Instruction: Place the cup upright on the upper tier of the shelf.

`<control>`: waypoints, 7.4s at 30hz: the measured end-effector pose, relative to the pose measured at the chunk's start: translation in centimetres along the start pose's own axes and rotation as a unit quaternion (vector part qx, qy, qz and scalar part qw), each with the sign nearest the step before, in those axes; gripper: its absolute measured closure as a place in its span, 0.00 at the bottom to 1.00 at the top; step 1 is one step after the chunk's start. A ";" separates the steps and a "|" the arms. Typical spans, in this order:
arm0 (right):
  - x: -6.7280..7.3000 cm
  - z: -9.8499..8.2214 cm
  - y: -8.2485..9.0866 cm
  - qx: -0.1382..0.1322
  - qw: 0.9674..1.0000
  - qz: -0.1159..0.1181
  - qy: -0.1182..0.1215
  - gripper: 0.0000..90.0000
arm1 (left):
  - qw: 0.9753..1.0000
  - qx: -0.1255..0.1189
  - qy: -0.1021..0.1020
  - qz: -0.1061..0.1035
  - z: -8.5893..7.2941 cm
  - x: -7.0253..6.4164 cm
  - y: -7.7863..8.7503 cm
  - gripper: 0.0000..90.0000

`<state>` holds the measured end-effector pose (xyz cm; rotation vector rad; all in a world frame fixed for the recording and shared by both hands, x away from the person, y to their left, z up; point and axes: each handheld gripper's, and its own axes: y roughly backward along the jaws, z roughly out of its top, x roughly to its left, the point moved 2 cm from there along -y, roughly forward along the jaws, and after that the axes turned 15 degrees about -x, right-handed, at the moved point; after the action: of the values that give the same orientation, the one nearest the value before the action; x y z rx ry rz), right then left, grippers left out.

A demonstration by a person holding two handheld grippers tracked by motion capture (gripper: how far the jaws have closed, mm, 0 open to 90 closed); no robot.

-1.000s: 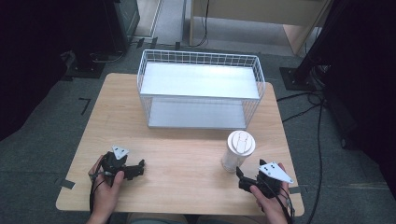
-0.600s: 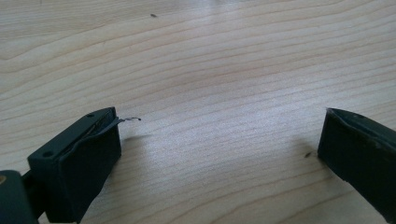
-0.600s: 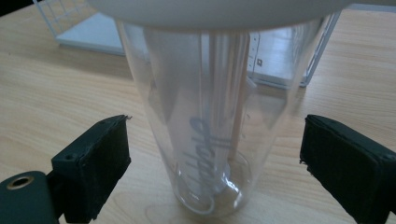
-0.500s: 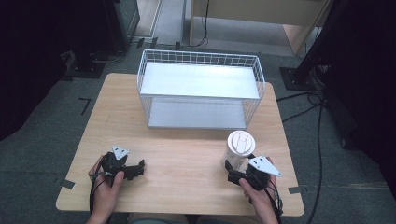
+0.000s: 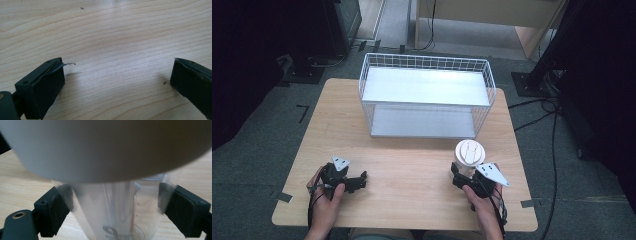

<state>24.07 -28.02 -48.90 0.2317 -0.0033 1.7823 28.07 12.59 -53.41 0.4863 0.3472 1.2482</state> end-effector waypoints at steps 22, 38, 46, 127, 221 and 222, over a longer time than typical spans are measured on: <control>1.4 -0.3 -1.2 -0.072 0.997 -0.024 0.014 0.18 | 1.000 0.000 -0.002 -0.003 0.0 0.0 0.0 0.00; 2.1 3.5 -1.1 -0.104 0.994 -0.022 0.020 0.18 | 1.000 0.000 -0.002 -0.003 0.0 0.0 0.0 0.00; 3.0 6.0 -1.6 -0.122 0.992 -0.012 0.033 0.18 | 1.000 -0.001 -0.002 -0.003 0.0 0.0 0.0 0.00; 9.8 21.2 -16.4 -0.151 0.986 -0.010 0.068 0.17 | 1.000 0.001 -0.006 -0.008 -0.1 -0.1 0.1 0.00; -0.4 8.4 -7.3 -0.072 0.997 0.005 0.025 0.08 | 1.000 -0.001 -0.008 -0.010 -0.1 -0.3 0.1 0.00; -0.7 8.2 -7.1 -0.071 0.997 0.004 0.025 0.08 | 1.000 -0.001 -0.008 -0.010 -0.1 -0.3 0.1 0.00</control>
<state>32.32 -28.12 -41.88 0.0849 -0.0944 1.7860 27.85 12.30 -53.42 0.4895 0.3371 1.2247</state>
